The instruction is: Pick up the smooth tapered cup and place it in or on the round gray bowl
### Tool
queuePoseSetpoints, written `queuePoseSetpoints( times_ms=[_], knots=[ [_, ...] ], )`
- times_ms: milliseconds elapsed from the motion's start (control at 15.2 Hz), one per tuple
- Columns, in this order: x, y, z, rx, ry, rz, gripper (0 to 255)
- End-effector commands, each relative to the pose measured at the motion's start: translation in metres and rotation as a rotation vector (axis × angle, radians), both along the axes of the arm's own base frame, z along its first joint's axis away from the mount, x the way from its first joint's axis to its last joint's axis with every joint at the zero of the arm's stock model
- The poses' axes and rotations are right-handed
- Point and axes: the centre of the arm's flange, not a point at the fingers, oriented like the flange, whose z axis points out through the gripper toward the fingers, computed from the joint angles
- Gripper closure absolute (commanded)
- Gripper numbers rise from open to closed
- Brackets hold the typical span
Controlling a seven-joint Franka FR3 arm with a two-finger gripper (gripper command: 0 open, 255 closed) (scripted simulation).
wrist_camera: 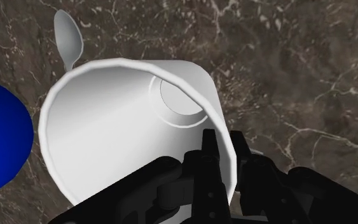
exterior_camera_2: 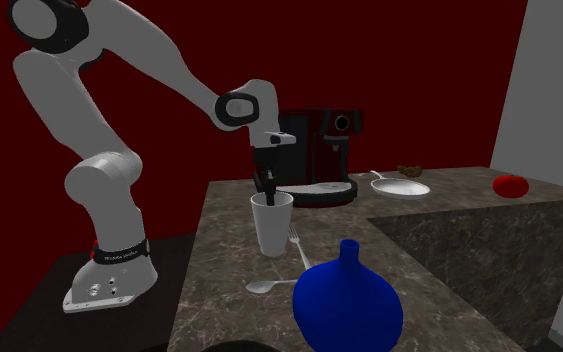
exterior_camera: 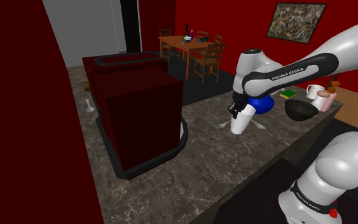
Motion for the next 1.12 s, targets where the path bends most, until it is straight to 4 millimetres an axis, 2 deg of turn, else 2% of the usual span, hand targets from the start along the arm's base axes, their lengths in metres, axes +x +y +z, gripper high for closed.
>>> queuePoseSetpoints(
  times_ms=[0,1056],
  knots=[
    [0.000,0.000,0.008,0.000,0.000,0.000,255],
    [0.000,0.000,0.093,0.000,0.000,0.000,255]
  ],
)
